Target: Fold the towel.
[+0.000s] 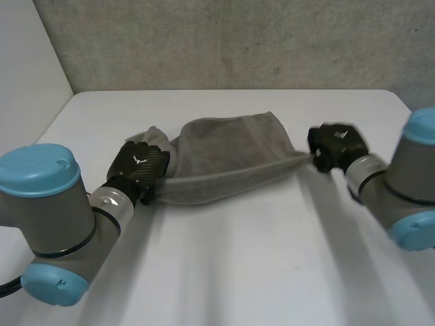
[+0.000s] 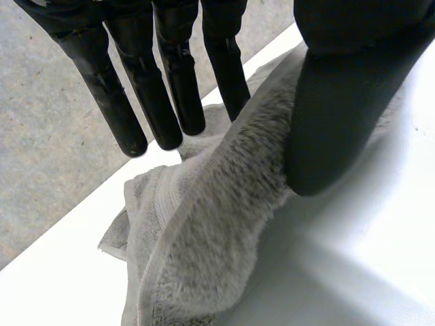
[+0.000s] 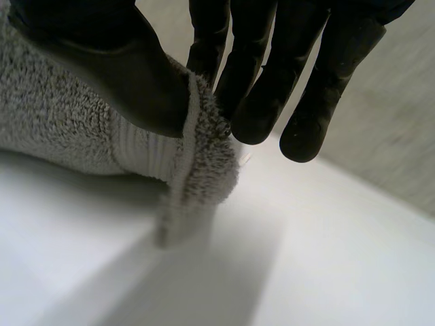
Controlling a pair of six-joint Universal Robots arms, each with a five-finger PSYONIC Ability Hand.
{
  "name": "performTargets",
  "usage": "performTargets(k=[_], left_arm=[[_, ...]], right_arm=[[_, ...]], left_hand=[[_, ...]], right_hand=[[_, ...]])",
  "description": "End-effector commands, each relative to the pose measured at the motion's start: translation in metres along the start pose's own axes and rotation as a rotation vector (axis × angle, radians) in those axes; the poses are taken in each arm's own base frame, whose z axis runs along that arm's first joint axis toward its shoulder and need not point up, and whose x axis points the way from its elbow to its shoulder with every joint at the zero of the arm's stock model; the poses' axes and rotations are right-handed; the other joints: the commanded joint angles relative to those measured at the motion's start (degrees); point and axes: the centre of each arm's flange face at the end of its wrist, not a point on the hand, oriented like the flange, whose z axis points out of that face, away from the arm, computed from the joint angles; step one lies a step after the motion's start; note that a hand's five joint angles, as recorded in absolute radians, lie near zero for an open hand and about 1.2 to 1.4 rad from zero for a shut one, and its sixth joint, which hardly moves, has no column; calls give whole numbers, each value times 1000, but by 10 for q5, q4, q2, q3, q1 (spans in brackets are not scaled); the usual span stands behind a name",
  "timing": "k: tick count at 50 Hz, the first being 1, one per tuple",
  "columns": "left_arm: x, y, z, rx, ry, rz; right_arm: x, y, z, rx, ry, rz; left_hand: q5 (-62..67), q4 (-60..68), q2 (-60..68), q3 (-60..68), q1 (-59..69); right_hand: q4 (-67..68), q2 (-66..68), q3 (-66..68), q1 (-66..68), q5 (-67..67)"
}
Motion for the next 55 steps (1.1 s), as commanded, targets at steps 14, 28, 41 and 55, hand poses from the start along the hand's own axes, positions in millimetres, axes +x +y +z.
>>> performTargets(k=[14,28,41,55], left_arm=[[-26,-23,-19,21,-25,-74],[-18,4,-17,-75,64,-98],[-24,47,4,-190,73,-129],[-25,65,27,-193,138,-170]], right_arm=[[34,0,-48,-30,64,-294],[44,7,-47,-37,78,-283],[65,17,-43,-77,125,-250],[63,20,-44,-85,117,-241]], left_hand=[[-158,-156,-156,-157,-158],[-5,-3,-3,-4,-5],[22,24,24,23,22],[12,14,14,13,12]], right_hand=[[35,36,33,38,33],[35,36,33,38,33],[35,36,33,38,33],[35,36,33,38,33]])
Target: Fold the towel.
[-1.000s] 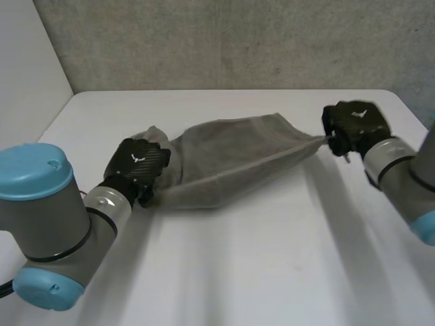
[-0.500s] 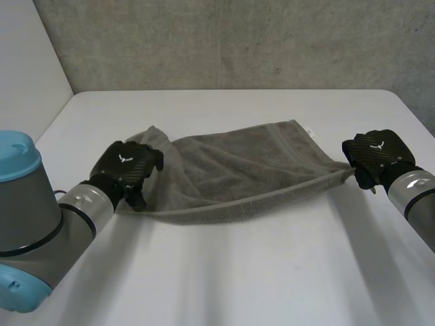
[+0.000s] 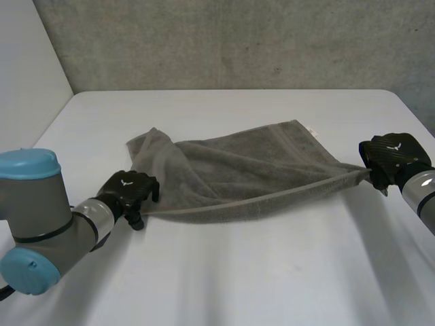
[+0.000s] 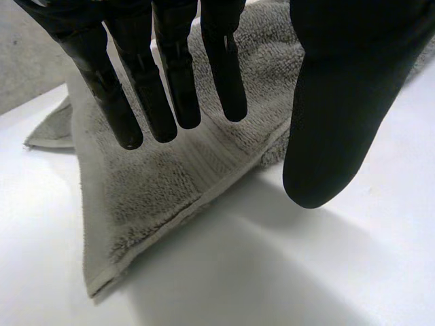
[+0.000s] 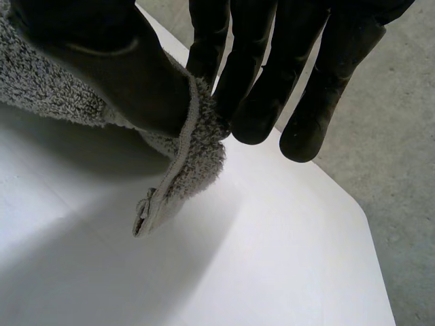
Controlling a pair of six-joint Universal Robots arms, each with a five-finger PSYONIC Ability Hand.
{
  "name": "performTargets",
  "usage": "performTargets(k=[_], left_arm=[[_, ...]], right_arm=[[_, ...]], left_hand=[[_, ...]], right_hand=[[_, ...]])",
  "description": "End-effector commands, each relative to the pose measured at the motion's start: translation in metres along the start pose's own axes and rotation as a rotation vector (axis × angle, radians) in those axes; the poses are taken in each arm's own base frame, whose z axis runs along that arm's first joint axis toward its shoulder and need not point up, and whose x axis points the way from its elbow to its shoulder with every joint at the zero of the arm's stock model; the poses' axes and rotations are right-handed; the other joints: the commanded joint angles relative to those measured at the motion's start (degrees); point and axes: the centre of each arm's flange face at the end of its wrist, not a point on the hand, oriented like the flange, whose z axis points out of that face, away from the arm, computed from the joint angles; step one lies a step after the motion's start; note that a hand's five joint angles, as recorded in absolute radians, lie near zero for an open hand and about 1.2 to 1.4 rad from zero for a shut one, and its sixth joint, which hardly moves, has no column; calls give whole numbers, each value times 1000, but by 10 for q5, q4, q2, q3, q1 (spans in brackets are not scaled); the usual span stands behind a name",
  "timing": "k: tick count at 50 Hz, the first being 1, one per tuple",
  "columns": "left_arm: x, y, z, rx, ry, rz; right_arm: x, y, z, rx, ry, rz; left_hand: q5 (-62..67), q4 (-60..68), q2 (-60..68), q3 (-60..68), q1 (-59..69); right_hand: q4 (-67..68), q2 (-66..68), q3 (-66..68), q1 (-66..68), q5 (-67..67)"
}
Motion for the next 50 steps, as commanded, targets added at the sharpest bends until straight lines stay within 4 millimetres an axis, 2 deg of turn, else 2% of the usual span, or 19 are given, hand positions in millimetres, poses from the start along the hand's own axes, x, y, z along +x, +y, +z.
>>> performTargets(k=[1,11,18,24,27,30,43,44,45,47,50], left_arm=[[0,2,8,1,16,-6],[1,3,19,4,22,-1],[-1,0,25,17,20,2],[6,-1,29,22,35,11],[8,0,29,20,40,13],[12,-1,29,22,51,19],[16,3,26,6,62,24],[16,3,26,4,61,24],[16,3,26,4,61,24],[16,5,26,-2,56,24],[16,5,26,-2,55,26]], right_arm=[[-2,1,-1,-1,-4,2],[-2,1,-1,-1,-4,2],[-2,2,-1,-2,-5,0],[-2,2,-1,-3,-3,1],[-2,2,-1,-3,-3,1],[-1,2,-1,-2,-3,0],[-1,1,-1,0,-2,2],[-1,1,-1,0,-2,2],[-1,1,-1,0,-2,2],[-1,1,-1,0,-2,2],[-1,1,-1,0,-2,2]], left_hand=[[54,53,53,53,53],[66,65,65,65,64],[111,111,110,110,110],[185,185,184,184,184],[261,260,260,260,260],[431,431,431,431,430],[432,432,431,431,431],[369,369,368,368,368],[368,368,368,368,367],[214,214,214,213,213],[178,178,178,177,177]], right_hand=[[35,36,33,38,32],[35,36,33,38,32],[35,36,33,38,32],[35,36,33,38,32],[35,36,33,38,32],[35,36,33,38,32],[35,36,33,38,32],[35,36,33,38,32],[35,36,33,38,32],[35,36,33,38,32],[35,36,33,38,32]])
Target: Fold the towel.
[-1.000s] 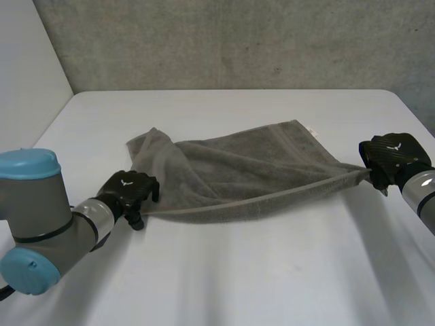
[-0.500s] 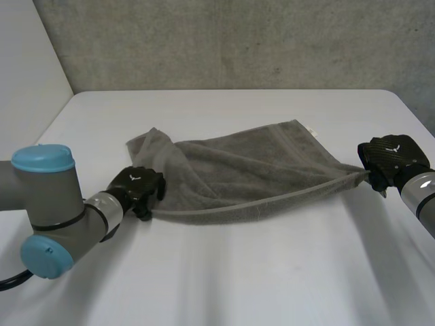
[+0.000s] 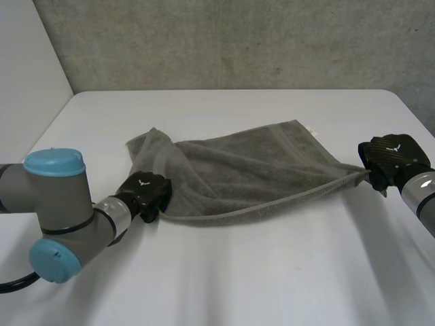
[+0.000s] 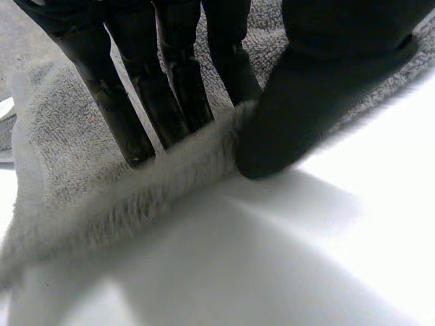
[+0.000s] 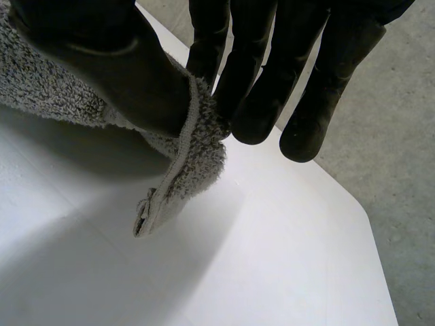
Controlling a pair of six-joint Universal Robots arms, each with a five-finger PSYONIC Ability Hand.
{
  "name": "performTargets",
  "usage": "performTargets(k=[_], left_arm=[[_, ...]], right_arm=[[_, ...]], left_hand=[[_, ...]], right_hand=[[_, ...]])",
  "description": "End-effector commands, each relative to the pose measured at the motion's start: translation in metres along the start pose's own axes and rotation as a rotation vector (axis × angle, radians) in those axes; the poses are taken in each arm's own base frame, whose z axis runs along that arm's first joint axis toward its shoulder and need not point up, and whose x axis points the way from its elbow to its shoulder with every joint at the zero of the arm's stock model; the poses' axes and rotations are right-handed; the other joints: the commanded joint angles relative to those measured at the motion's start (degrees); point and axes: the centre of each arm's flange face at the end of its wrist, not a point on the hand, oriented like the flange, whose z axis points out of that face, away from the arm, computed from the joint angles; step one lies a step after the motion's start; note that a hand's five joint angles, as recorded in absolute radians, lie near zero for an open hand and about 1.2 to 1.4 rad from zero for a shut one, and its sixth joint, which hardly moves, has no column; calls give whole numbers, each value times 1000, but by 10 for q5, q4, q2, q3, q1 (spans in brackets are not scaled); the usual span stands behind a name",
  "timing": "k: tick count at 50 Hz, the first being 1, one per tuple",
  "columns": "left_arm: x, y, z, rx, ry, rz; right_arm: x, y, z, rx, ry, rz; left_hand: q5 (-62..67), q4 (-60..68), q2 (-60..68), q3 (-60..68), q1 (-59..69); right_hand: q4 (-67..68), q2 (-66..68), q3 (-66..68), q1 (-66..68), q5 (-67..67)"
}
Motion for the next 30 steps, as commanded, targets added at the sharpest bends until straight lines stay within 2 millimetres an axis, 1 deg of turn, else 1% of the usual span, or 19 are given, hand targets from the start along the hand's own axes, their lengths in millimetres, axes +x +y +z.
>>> performTargets(k=[1,14,20,25,27,30], left_arm=[[-1,1,0,-6,-9,3],[-2,-1,1,5,-10,6],[-4,-5,3,19,-14,10],[-5,-8,6,31,-17,12],[-7,-12,8,44,-23,10],[-5,-16,9,58,-20,15]], right_arm=[[0,0,0,-1,0,0],[0,0,0,-1,0,0],[0,0,0,-1,0,0],[0,0,0,-2,-1,0],[0,0,0,-2,-1,0],[0,0,0,-2,-1,0]], left_hand=[[-28,-28,-25,-25,-24],[-38,-38,-35,-35,-34],[-26,-26,-23,-24,-22],[8,7,10,10,11],[41,41,44,43,45],[58,58,61,60,62]], right_hand=[[35,36,33,38,32],[35,36,33,38,32],[35,36,33,38,32],[35,36,33,38,32],[35,36,33,38,32],[35,36,33,38,32]])
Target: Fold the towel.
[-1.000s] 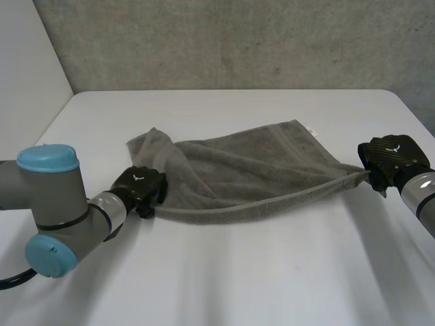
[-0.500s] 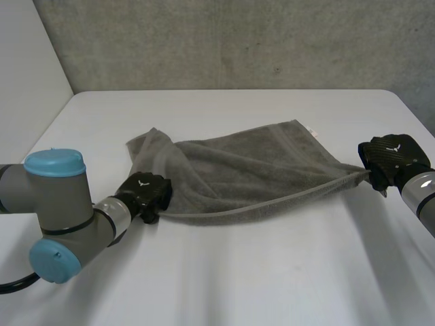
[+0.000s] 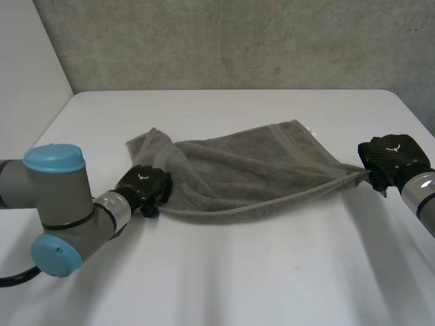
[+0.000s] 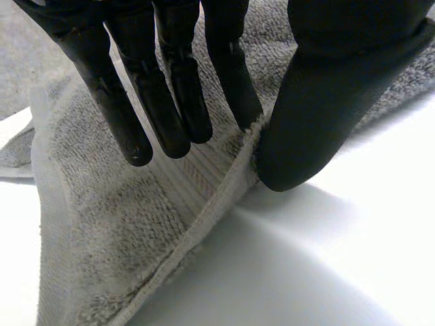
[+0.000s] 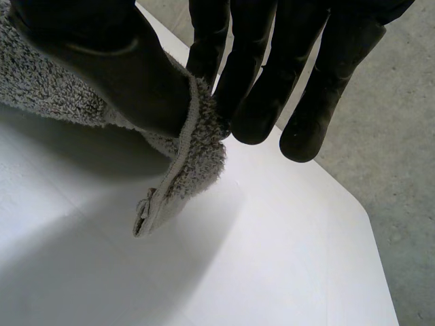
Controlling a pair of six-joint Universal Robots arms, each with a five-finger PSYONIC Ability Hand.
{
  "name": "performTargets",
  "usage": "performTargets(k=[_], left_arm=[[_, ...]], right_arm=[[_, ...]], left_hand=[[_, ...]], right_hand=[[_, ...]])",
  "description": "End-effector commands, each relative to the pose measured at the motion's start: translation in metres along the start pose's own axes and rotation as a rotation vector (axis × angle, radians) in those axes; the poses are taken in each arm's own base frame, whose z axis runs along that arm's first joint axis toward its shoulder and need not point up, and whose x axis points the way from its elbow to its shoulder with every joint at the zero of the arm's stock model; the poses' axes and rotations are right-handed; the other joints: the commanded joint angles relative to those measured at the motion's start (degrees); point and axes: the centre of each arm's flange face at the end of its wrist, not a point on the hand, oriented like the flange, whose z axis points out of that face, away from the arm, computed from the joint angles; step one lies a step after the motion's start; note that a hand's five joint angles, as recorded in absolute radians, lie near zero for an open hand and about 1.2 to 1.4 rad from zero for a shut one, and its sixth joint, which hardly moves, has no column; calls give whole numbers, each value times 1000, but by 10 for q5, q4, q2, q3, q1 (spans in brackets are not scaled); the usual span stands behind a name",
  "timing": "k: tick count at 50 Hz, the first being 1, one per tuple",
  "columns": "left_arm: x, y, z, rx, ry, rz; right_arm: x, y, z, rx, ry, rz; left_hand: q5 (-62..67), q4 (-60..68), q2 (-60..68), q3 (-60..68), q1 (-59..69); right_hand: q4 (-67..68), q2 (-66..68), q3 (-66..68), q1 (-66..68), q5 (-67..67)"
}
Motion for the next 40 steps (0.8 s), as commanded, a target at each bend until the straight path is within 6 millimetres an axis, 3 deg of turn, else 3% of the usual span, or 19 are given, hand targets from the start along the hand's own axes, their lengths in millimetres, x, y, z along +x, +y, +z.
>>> performTargets(k=[1,18,21,23,29,32,34,35,37,40], left_arm=[[0,-8,4,28,-3,5],[19,3,8,-6,47,13],[16,0,9,5,39,14],[12,-2,11,15,29,12],[6,-11,11,41,5,15],[-2,-27,3,82,-26,19],[-10,-49,-10,151,-58,32],[-10,-49,-10,151,-58,32],[-19,-76,-34,238,-103,51],[-23,-94,-50,294,-131,66]], right_arm=[[0,0,0,-1,0,0],[0,0,0,-1,0,0],[0,0,1,2,1,-1],[0,0,0,1,0,0],[2,-2,0,4,6,-1],[6,-10,-2,23,19,-1],[17,-35,-12,89,58,12],[17,-35,-12,90,58,12],[30,-69,-29,187,82,42],[35,-87,-39,239,80,52]], left_hand=[[114,111,111,111,111],[80,77,77,77,77],[110,108,108,108,108],[284,281,281,281,281],[285,282,282,282,282],[285,282,282,282,282],[285,282,282,282,282],[285,282,282,282,282],[285,282,282,282,282],[285,282,282,282,282]], right_hand=[[35,36,33,38,32],[35,36,33,38,32],[35,36,33,38,32],[35,36,33,38,32],[35,36,33,38,32],[35,36,33,38,32],[35,36,33,38,32],[35,36,33,38,32],[35,36,33,38,32],[35,36,33,38,32]])
